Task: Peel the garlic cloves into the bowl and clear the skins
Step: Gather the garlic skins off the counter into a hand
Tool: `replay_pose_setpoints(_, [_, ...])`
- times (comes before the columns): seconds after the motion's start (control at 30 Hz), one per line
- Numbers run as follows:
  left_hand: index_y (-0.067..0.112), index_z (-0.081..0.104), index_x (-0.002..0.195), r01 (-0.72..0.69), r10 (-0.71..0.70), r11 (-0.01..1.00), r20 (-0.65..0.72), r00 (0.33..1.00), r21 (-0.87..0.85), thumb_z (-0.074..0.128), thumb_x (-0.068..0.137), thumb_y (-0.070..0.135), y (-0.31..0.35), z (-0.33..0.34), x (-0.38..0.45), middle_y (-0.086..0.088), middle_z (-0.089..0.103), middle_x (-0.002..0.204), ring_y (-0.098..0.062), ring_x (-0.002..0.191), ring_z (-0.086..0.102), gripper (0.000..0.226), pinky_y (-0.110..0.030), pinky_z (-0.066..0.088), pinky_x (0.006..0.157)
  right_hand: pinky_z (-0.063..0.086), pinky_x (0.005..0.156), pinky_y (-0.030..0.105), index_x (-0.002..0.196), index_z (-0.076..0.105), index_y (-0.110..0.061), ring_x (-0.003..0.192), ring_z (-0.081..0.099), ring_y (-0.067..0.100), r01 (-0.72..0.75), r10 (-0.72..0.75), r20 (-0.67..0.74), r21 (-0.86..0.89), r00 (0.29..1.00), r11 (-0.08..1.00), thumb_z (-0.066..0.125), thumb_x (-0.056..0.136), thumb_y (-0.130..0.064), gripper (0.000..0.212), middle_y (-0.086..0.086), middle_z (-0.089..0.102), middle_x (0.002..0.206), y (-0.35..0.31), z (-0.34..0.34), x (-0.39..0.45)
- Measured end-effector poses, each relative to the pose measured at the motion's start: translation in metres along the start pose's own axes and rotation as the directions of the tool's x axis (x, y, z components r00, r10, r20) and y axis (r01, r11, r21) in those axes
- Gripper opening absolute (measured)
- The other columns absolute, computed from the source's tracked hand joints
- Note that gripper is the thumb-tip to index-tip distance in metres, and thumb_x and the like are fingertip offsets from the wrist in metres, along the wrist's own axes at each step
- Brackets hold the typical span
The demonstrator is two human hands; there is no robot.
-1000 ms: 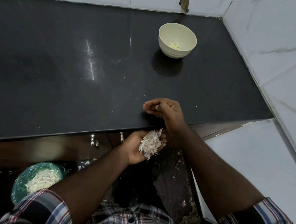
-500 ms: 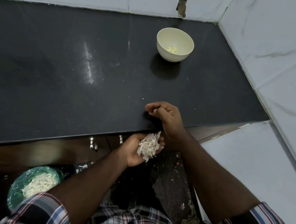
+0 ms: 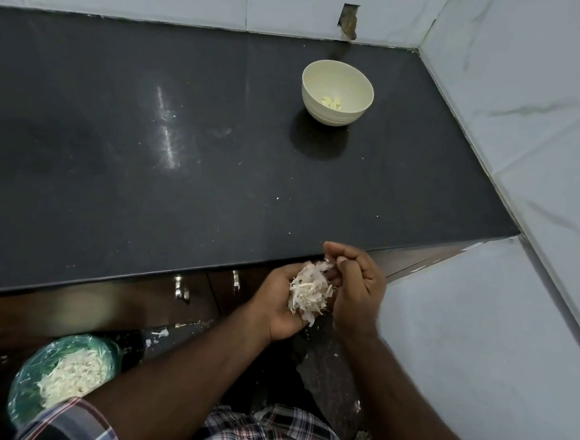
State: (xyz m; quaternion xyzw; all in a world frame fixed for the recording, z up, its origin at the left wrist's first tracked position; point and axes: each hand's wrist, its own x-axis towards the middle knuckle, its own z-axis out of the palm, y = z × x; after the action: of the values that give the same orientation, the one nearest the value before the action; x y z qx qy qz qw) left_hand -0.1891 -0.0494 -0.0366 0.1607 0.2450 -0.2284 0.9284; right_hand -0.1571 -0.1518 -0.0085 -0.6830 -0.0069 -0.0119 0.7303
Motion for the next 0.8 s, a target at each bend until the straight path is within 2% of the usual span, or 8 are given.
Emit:
replay_pose_setpoints(0.13, [0.005,0.073,0.098,-0.003,0.004,1.000,0.033,0.999,-0.027,0.044,0.099,0.019,0.000,0.015,0.001,-0.011,0.071,0.096,-0.026,0.089,0.070,0.033,-0.035,0.057,0.079,0.056,0.080,0.034,0.094,0.075,-0.008,0.092,0.071,0.028,0.074,-0.072,-0.057,0.024,0.996,0.997,0.048,0.082,-0.002,0.031,0.012,0.076,0.095,-0.006,-0.001,0.000])
replay_pose_setpoints(0.23, [0.005,0.072,0.098,-0.016,0.018,1.000,0.056,0.998,-0.026,0.046,0.097,0.021,0.001,0.025,0.002,-0.011,0.070,0.096,-0.025,0.088,0.070,0.030,-0.033,0.058,0.079,0.057,0.084,0.036,0.093,0.075,-0.009,0.094,0.071,0.028,0.114,-0.112,-0.073,0.026,0.991,0.993,0.047,0.082,0.001,0.032,0.012,0.075,0.096,-0.011,0.000,0.002])
replay_pose_setpoints(0.37, [0.006,0.069,0.100,-0.016,0.018,0.999,0.045,0.999,-0.028,0.048,0.098,0.026,0.003,0.035,0.002,-0.009,0.067,0.098,-0.024,0.091,0.066,0.029,-0.033,0.053,0.083,0.057,0.084,0.036,0.092,0.075,-0.005,0.092,0.071,0.027,0.139,-0.135,-0.100,0.039,0.986,0.990,0.046,0.081,0.002,0.032,0.017,0.074,0.095,-0.018,0.001,0.004])
replay_pose_setpoints(0.53, [0.005,0.071,0.097,-0.053,0.057,0.996,0.048,0.997,-0.075,0.043,0.102,0.026,-0.003,0.047,0.001,-0.010,0.070,0.094,-0.024,0.087,0.070,0.035,-0.032,0.058,0.077,0.057,0.080,0.034,0.093,0.074,0.000,0.090,0.070,0.027,0.178,-0.170,-0.120,0.064,0.978,0.982,0.044,0.081,0.001,0.032,0.018,0.074,0.093,-0.024,-0.002,0.007])
replay_pose_setpoints(0.67, [0.005,0.072,0.097,-0.135,0.138,0.987,0.018,0.990,-0.088,0.044,0.101,0.026,-0.009,0.059,-0.002,-0.011,0.071,0.095,-0.024,0.088,0.070,0.035,-0.033,0.056,0.081,0.056,0.079,0.036,0.092,0.074,-0.001,0.089,0.070,0.031,0.187,-0.175,-0.112,0.099,0.978,0.977,0.044,0.082,0.001,0.032,0.018,0.074,0.091,-0.025,-0.004,0.013])
replay_pose_setpoints(0.8, [0.003,0.069,0.105,-0.192,0.194,0.972,0.003,0.981,-0.135,0.047,0.099,0.025,-0.014,0.067,-0.005,-0.013,0.069,0.102,-0.026,0.097,0.069,0.031,-0.033,0.054,0.091,0.056,0.081,0.039,0.092,0.074,-0.001,0.091,0.070,0.033,0.179,-0.170,-0.084,0.125,0.982,0.976,0.044,0.082,0.000,0.031,0.019,0.074,0.092,-0.027,-0.005,0.012])
